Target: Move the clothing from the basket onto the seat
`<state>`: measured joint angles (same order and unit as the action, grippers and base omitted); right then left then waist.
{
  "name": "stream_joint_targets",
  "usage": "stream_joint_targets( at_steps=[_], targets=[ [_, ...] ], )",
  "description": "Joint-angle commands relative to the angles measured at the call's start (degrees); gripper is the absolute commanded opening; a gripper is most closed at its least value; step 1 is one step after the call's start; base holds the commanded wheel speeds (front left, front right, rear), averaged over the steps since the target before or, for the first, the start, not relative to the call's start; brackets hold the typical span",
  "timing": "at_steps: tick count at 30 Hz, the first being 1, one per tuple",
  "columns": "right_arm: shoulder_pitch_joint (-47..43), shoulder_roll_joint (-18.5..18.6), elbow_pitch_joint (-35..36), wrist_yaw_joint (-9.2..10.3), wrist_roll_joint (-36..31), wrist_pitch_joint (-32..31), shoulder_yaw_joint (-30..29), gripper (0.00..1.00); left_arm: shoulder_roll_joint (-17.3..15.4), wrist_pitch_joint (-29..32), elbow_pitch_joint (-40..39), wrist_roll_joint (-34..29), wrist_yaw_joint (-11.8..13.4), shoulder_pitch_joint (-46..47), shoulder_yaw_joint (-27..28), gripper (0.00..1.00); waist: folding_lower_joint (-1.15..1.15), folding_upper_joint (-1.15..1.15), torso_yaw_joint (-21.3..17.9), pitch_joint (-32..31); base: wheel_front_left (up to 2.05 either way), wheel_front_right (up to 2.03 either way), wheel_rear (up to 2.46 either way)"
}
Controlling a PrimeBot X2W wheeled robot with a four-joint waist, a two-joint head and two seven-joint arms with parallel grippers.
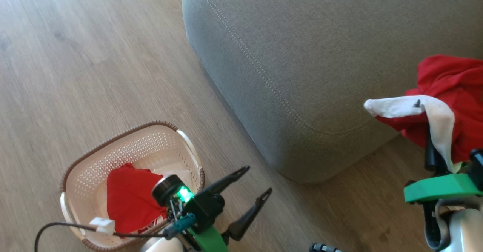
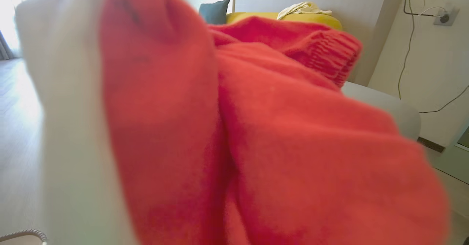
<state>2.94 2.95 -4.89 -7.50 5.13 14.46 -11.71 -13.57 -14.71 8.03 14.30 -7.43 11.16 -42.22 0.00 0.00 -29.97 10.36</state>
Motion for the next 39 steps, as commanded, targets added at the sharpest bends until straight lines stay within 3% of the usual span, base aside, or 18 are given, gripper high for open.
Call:
stream_joint_targets(
  at_steps=[1,10,21,25,30,39],
  targets=[
    [2.3,0.6,2.0,0.01,0.4,0.5,1.6,0.0,-0.7,-0.3,-1.5,-1.1,-0.1,2.0,2.9,1.0,0.0,0.0,0.3,0.7,0.0,0.0,0.0],
    [8.7,2.3,4.8,0.01,3.6,0.5,-0.6,0.0,-3.7,-0.3,-2.8,-4.0,-0.1,3.3,6.0,1.0,0.0,0.0,2.9,8.1,0.0,0.0,0.0],
    [26.1,6.8,0.3,0.01,6.1,0.5,-2.6,0.0,-12.1,-0.3,-9.1,-6.7,-0.1,6.6,6.2,1.0,0.0,0.0,5.8,20.9,0.0,0.0,0.0],
    [33.2,7.6,-4.0,0.01,7.3,0.5,-3.1,0.0,-14.5,-0.3,-11.3,-7.3,-0.1,7.1,6.0,1.0,0.0,0.0,6.7,24.3,0.0,0.0,0.0],
    [40.6,10.5,-11.9,0.01,8.0,0.5,-3.3,0.0,-15.1,-0.3,-13.1,-7.6,-0.1,7.9,4.9,1.0,0.0,0.0,8.9,27.4,0.0,0.0,0.0],
    [51.9,14.3,-35.6,0.01,10.7,-2.1,-8.1,0.0,-14.8,-0.3,-13.7,-7.8,-0.1,9.2,5.1,1.0,0.0,0.0,12.2,29.2,0.0,0.0,0.0]
  ],
)
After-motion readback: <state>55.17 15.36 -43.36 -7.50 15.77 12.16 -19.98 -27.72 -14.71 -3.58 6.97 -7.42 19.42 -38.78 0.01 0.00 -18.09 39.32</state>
